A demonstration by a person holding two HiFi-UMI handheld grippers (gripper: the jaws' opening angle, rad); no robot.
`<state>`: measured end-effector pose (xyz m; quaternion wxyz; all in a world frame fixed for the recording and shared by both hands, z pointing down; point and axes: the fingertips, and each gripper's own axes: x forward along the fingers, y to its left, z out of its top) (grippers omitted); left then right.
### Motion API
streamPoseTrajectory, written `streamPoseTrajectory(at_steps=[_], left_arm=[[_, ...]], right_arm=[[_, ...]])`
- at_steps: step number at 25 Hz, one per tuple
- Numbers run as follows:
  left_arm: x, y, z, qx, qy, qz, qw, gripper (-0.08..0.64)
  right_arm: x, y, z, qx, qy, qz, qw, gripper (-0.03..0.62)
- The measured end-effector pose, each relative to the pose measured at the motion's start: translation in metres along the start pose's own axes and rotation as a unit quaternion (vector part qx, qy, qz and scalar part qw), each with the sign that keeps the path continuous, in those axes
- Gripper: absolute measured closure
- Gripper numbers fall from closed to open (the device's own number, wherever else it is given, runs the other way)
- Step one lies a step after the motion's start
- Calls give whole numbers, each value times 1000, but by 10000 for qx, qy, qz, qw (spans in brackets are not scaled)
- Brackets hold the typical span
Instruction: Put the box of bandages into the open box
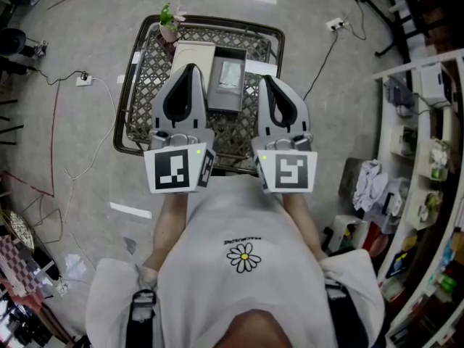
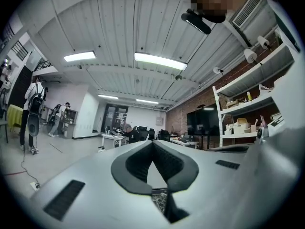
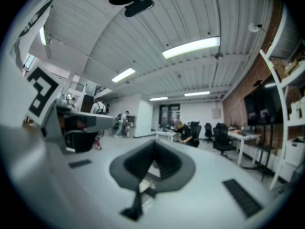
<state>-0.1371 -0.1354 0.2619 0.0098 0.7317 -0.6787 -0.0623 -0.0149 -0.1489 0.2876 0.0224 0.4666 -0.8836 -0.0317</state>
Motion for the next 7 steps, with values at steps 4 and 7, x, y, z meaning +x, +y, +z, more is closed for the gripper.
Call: streamPoseTrajectory(at_steps=[4,7], left_arm=[[0,0,0,-25,-2,12,10000,537],[1,1,-1,-32,-4,35,10000,537]], right_arm=[[0,-1,-1,-7,18,-6,10000,561],[0,-1,-1,-36,9,5,10000,561]])
